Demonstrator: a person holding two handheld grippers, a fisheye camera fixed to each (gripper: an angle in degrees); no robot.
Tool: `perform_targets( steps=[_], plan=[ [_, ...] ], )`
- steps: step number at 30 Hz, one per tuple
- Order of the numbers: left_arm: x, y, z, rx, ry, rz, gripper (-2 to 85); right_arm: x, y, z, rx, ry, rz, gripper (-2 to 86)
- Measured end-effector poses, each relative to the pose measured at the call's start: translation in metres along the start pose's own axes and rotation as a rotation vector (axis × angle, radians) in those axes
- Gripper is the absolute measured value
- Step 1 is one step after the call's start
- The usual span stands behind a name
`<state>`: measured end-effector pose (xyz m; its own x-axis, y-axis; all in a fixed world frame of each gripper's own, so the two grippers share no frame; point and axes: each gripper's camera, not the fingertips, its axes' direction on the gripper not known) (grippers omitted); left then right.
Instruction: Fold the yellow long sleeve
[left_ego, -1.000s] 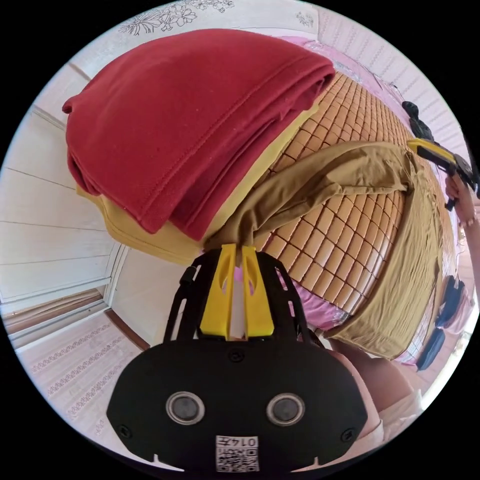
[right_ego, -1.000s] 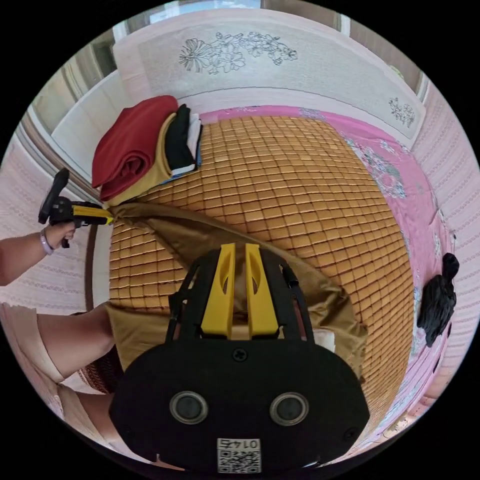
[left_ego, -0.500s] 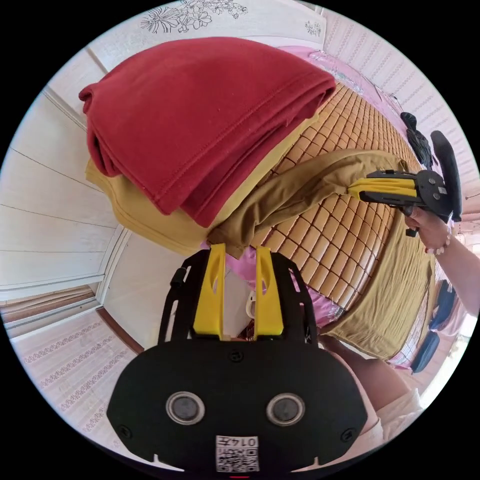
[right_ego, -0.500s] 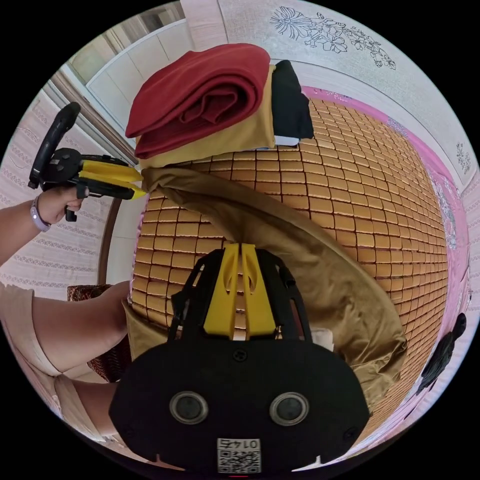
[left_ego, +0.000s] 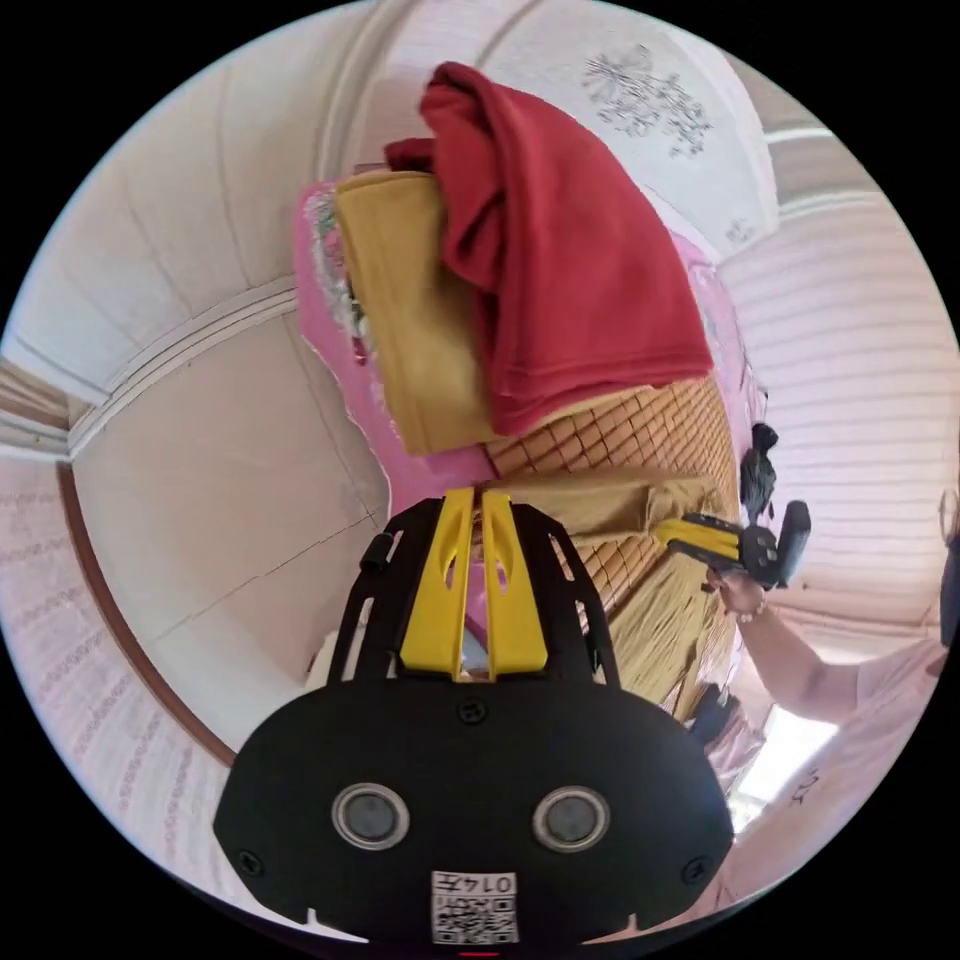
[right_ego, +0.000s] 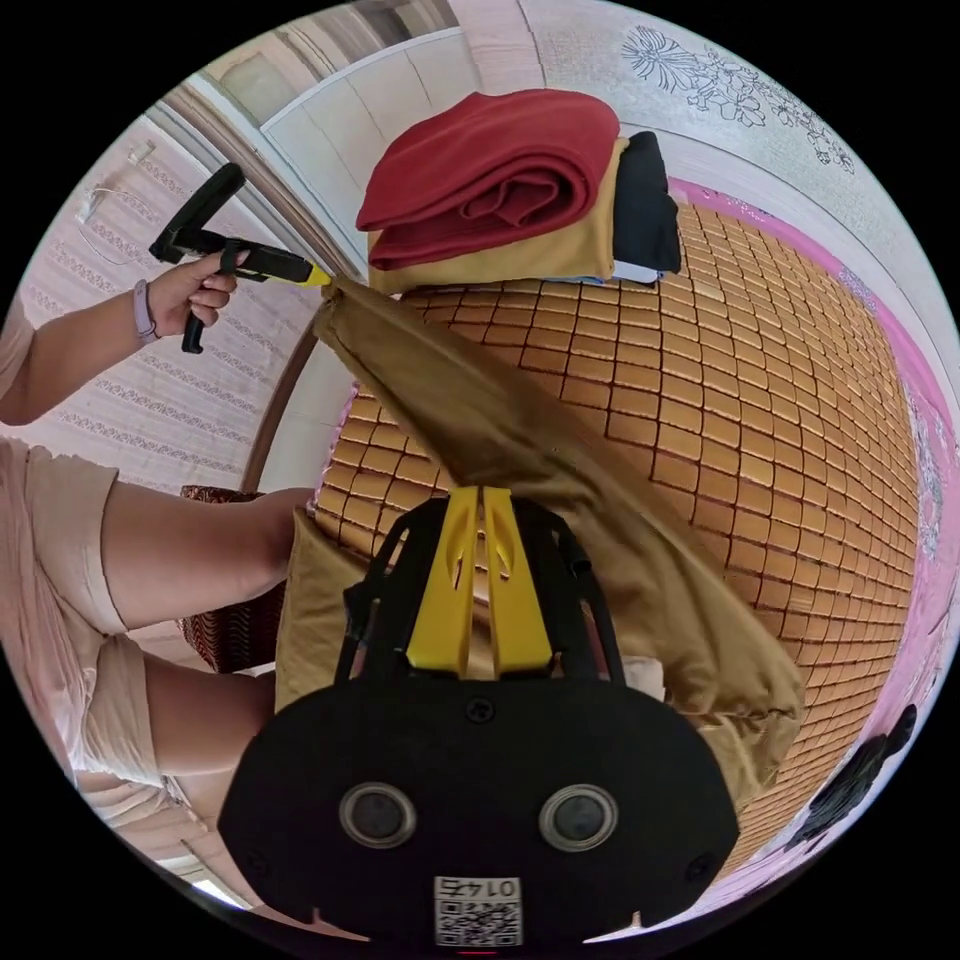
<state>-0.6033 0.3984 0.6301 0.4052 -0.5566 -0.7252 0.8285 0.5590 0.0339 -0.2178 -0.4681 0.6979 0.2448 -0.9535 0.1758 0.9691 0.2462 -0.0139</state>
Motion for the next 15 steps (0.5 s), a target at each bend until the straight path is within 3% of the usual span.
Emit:
perform_targets(
  steps=[5, 9, 12, 15],
  plan=[
    [-0.016, 0.002, 0.015, -0.004, -0.043, -0.076, 5.4, 0.004, 0.0, -0.007, 0.026, 0.07, 0.047, 5.6],
    [0.029, 0.001, 0.031, -0.047, -0.078, 0.147, 6.8, 0.019, 0.005, -0.007, 0.031, 0.323, 0.139, 8.3],
    [0.077, 0.003, 0.059, -0.139, -0.175, 0.372, 7.7, 0.025, -0.003, 0.015, -0.064, 0.305, 0.102, 6.3],
    [0.107, 0.003, 0.084, -0.182, -0.189, 0.477, 7.6, 0.028, -0.011, 0.011, -0.04, 0.318, 0.101, 0.4]
  ],
)
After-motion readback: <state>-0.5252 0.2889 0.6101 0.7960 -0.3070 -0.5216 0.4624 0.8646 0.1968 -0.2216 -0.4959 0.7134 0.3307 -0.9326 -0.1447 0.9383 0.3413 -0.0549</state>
